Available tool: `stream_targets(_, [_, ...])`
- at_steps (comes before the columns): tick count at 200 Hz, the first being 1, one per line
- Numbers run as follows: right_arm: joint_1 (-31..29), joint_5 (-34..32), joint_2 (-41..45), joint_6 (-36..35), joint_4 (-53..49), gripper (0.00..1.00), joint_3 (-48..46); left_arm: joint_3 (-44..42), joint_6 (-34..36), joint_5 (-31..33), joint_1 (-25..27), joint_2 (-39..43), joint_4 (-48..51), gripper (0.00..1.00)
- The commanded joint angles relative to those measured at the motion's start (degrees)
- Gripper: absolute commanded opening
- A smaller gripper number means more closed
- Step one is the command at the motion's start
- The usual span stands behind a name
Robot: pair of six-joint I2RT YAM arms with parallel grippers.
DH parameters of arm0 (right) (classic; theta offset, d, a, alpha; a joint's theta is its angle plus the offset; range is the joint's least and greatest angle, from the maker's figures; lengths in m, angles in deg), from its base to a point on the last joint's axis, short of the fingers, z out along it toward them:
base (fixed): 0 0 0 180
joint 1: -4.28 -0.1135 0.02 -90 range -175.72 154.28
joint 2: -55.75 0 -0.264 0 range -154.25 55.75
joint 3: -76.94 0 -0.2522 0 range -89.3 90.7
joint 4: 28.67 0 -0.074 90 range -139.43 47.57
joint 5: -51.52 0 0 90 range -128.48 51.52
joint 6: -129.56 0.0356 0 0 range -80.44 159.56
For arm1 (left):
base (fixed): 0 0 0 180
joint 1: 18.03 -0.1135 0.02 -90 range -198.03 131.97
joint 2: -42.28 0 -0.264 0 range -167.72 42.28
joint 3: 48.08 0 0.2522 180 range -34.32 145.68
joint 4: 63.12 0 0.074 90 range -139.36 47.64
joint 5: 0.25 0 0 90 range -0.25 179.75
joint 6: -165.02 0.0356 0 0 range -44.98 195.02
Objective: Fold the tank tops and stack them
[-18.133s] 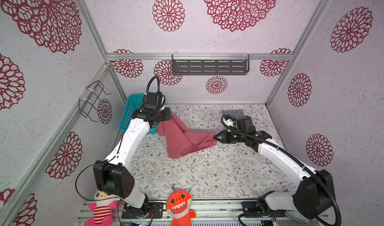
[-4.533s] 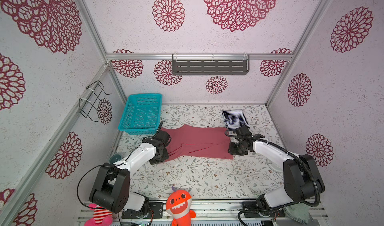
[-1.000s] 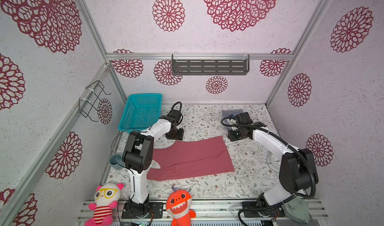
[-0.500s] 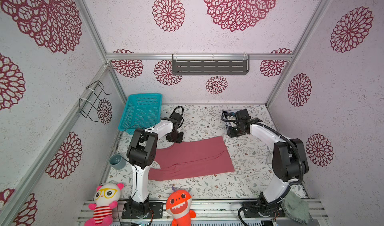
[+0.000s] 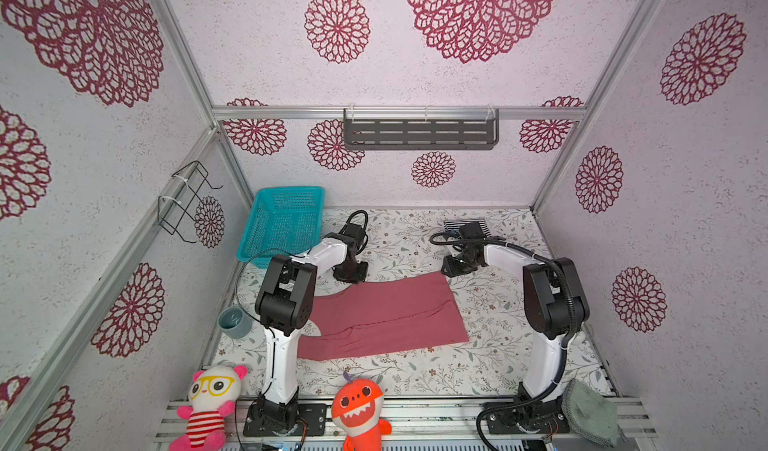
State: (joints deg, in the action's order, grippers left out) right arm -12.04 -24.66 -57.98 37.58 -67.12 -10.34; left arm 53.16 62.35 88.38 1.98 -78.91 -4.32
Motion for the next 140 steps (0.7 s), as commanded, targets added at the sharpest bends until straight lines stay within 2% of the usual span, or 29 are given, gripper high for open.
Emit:
stream_targets(1, [-0.4,1.7,-2.1,-1.0,0.7,0.34,2.8,1.6,1.2,1.1,-0.1,-2.1,0.7,0.07])
stream_targets(22, [-0.5,1.9,-3.4,-1.4,0.4,0.29,4.3,2.6,1.3,1.1,-0.1,-2.8,1.0,0.04])
stream_targets(39, [-0.4,2.2,-4.0,-1.8,-1.2,0.22,5.9,3.8,1.4,0.9,-0.1,-3.7,1.3,0.01])
stream_targets(64, [-0.3,0.6,-3.9,-1.4,-3.1,0.0,7.3,5.8,1.6,1.1,0.0,-4.6,1.9,0.0])
stream_targets(87, [0.6,-1.1,-1.5,-1.0,-1.1,0.0,6.1,7.7,1.9,1.4,0.2,-4.8,2.2,0.0])
stream_targets(114, [0.8,-3.1,1.0,-3.1,-0.6,0.0,6.2,10.0,1.9,4.5,0.5,-4.4,2.6,0.0])
stream_targets(140, [0.4,-5.0,4.5,-5.0,0.5,0.0,3.3,10.5,0.2,10.1,1.6,-2.6,3.0,0.0])
